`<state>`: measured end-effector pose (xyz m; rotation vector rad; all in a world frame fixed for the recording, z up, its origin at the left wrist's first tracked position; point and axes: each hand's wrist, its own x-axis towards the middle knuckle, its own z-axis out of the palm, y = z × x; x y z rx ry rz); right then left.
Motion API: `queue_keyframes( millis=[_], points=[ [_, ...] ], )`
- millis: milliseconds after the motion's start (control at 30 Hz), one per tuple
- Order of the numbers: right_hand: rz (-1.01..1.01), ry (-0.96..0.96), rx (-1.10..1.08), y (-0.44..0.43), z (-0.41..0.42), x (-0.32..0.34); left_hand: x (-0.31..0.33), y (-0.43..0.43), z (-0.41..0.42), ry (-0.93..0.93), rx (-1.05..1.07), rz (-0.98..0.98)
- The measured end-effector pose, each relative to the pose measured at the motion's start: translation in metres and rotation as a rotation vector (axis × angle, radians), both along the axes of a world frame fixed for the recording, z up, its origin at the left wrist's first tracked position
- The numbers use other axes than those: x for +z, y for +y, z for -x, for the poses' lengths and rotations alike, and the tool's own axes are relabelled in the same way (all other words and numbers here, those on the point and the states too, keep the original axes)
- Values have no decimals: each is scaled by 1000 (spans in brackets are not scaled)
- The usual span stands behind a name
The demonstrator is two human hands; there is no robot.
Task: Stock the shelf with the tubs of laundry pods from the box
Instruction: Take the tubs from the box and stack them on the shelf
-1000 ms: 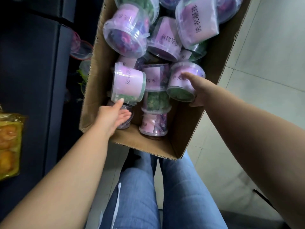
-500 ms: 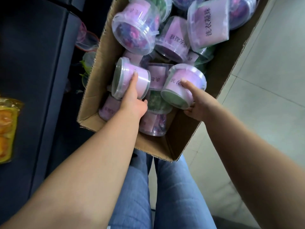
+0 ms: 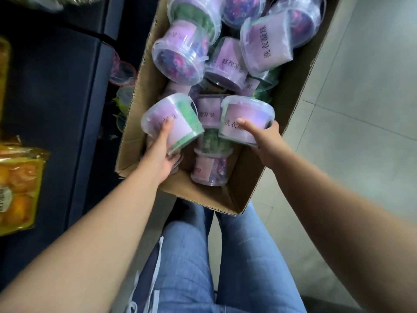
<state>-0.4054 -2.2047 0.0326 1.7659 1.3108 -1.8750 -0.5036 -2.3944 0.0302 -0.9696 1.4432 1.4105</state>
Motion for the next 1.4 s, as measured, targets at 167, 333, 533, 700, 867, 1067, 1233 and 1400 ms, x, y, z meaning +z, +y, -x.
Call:
queue_keyframes(
  millis=[167, 333, 533, 700, 867, 1067, 1233, 1400],
  points=[
    [-11, 234, 99, 7, -5, 79, 69, -7, -2, 103, -160, -132],
    [-40, 450, 242, 6, 6, 163, 161, -18, 3, 320, -248, -385],
    [-23, 690, 486, -3, 18, 234, 253, -44, -26, 676, -103, -398],
    [91, 848, 702, -28, 11, 288, 303, -71, -84, 979, 185, -265],
    [104, 1036, 943, -73, 3, 345, 356, -119, -139, 1153, 289, -196],
    [189, 1226, 1181, -175, -9, 411, 416, -207, -202, 1332, 475, -61],
    [280, 1326, 1340, -283, -41, 451, 451, -299, -275, 1430, 614, 97],
    [401, 1402, 1448, -407, -93, 469, 471, -396, -358, 1488, 767, 228]
  ],
)
